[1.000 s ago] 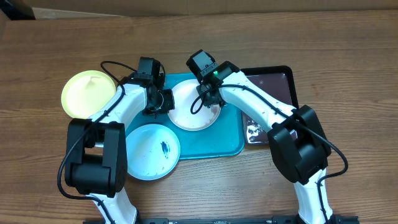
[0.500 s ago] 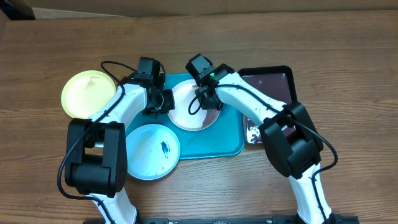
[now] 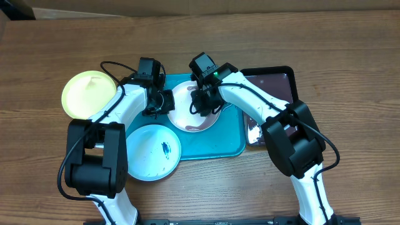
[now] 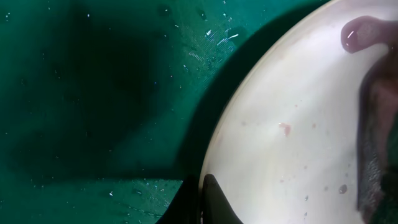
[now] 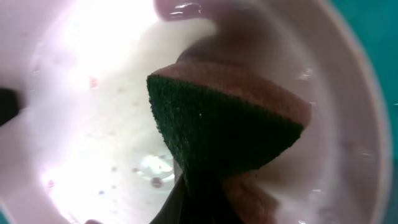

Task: Clean dirty plates on tray and stack at the side
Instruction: 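Scrub the white plate with the sponge while the left gripper holds it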

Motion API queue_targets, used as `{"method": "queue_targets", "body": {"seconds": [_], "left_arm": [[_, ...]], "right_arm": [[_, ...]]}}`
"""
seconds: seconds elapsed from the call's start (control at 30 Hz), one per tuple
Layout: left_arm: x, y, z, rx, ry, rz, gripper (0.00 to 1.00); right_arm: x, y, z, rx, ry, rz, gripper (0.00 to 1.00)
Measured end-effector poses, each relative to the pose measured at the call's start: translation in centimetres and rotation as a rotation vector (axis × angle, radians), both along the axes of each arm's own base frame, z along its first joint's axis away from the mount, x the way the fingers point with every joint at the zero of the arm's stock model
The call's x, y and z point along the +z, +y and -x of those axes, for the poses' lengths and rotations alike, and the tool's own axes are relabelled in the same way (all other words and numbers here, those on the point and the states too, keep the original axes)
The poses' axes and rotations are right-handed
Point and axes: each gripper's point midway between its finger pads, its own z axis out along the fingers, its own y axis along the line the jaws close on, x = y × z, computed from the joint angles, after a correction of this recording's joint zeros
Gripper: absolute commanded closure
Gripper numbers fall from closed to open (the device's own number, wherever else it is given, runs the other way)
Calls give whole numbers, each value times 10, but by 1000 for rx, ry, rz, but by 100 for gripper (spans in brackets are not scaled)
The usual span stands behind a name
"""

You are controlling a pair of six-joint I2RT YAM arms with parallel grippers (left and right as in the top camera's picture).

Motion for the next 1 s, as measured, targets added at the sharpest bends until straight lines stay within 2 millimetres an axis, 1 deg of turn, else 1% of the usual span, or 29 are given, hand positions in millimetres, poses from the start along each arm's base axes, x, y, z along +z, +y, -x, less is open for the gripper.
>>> {"method": "queue_targets", "body": {"seconds": [0.33, 0.53, 0.77, 0.9, 1.0], "left_arm": [[0, 0, 0, 0, 0, -1, 96], [0, 0, 0, 0, 0, -1, 96], [0, 0, 0, 0, 0, 2, 96], [0, 0, 0, 0, 0, 2, 96], [0, 0, 0, 0, 0, 2, 96]], "right_arm": [[3, 27, 20, 40, 141, -195, 96], [6, 25, 18, 21, 218, -307, 96], [9, 28, 11, -1, 219, -354, 96], [8, 35, 16, 3, 222, -351, 96], [6, 43, 21, 7, 209, -328, 96]]}}
